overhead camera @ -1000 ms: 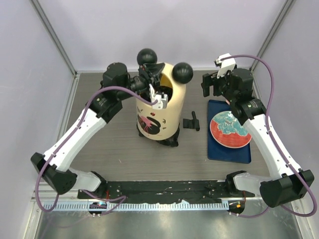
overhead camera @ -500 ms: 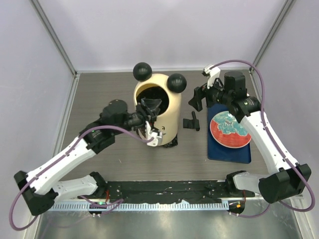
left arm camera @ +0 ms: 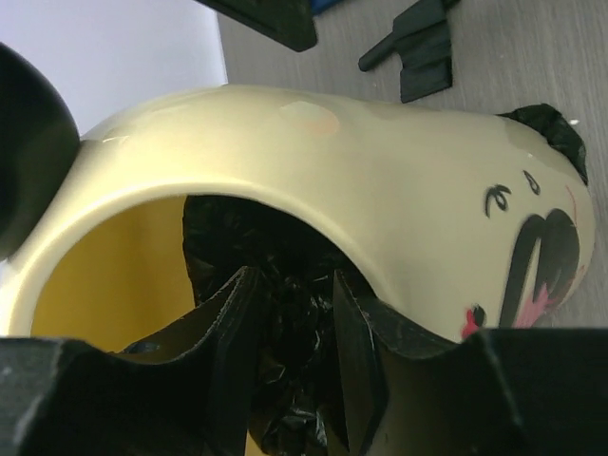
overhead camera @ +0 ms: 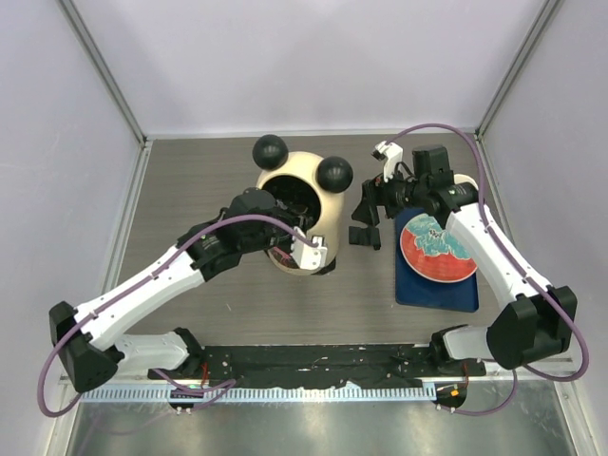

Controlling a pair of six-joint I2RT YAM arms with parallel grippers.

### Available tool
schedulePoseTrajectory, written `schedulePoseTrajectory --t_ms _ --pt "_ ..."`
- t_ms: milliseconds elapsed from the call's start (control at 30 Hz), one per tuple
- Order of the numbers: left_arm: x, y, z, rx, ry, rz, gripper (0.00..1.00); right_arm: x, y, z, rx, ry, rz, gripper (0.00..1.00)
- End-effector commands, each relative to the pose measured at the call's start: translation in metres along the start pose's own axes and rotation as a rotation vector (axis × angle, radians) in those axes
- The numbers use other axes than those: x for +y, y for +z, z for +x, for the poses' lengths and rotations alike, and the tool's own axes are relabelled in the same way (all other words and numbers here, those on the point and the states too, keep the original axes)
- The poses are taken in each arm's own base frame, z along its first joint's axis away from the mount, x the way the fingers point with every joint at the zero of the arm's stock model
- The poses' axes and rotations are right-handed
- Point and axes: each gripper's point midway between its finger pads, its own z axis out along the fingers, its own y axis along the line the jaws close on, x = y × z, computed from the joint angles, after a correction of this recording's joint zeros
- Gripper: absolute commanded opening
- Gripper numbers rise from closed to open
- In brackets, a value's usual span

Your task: Put the trash bags into the trash bin

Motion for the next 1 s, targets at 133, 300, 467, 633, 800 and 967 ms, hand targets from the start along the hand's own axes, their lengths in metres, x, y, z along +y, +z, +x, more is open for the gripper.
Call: schedulePoseTrajectory --t_ms 133,300,467,633,800,967 --pt "-0.054 0.037 0.037 0.220 -0.356 0.172 0.40 -0.005 0.013 -0.026 -0.064 0.019 -0.028 0.85" --pt "-0.047 0.059 0.044 0.296 -0.555 0.159 0.38 -0.015 0.033 -0.040 -0.091 0.039 -0.042 0.84" --pt "-0.024 0.071 0.047 0.326 -0.745 0.109 0.36 -0.022 0.052 -0.061 -0.131 0.059 -0.064 0.81" --pt "0.002 0.066 0.054 0.347 -0.803 0.022 0.46 -0.020 0.065 -0.073 -0.146 0.097 -0.094 0.81" --pt "0.022 0.044 0.029 0.237 -0.749 0.018 0.53 -0.016 0.058 -0.075 -0.153 0.072 -0.087 0.81" --pt "0.021 0.027 0.004 0.180 -0.568 0.058 0.57 -0.013 0.042 -0.071 -0.157 0.040 -0.051 0.81"
